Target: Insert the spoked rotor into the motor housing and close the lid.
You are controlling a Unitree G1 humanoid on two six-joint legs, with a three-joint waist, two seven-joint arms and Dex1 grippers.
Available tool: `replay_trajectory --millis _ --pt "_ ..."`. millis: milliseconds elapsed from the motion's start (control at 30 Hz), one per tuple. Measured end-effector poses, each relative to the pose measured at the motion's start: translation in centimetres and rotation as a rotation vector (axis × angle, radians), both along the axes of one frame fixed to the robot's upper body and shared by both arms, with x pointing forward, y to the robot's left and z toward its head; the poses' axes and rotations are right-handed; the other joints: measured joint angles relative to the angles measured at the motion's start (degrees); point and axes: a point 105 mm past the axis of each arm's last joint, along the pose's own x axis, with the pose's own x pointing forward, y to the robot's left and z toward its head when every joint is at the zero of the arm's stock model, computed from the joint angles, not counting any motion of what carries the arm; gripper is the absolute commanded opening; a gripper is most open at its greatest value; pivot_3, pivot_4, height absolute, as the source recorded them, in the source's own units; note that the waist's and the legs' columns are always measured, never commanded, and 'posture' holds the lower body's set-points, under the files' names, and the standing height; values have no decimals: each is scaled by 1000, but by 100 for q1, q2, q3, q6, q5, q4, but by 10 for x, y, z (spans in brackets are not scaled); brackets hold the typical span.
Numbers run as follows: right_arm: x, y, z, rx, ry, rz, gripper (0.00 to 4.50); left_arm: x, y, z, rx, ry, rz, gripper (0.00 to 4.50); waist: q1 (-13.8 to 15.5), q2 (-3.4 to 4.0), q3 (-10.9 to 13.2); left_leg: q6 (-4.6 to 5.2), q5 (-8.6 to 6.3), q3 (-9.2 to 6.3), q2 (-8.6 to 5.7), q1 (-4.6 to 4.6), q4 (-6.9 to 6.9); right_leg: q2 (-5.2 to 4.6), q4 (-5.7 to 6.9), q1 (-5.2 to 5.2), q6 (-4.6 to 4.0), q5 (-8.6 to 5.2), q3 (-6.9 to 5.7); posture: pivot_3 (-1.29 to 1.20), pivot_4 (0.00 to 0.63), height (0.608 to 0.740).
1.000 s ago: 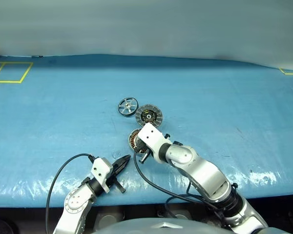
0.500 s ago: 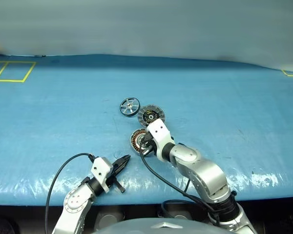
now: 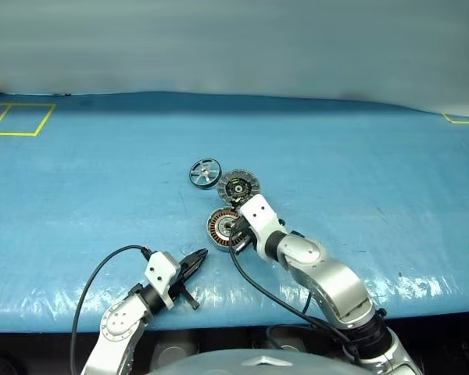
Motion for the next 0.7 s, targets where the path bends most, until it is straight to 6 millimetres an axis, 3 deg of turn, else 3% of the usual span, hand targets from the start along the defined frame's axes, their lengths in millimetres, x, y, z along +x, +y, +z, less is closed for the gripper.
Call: replay_trajectory --millis 333,700 --pt "-10 -2 6 75 12 39 25 7 10 4 13 -23 45 0 -5 5 5 0 -1 1 1 -15 -4 4 2 -16 -3 -1 2 0 150 740" --pt "-8 12 5 103 -1 47 25 8 9 5 14 -26 42 0 -1 4 6 0 0 3 0 -15 -3 3 1 -16 -2 -1 3 0 150 740"
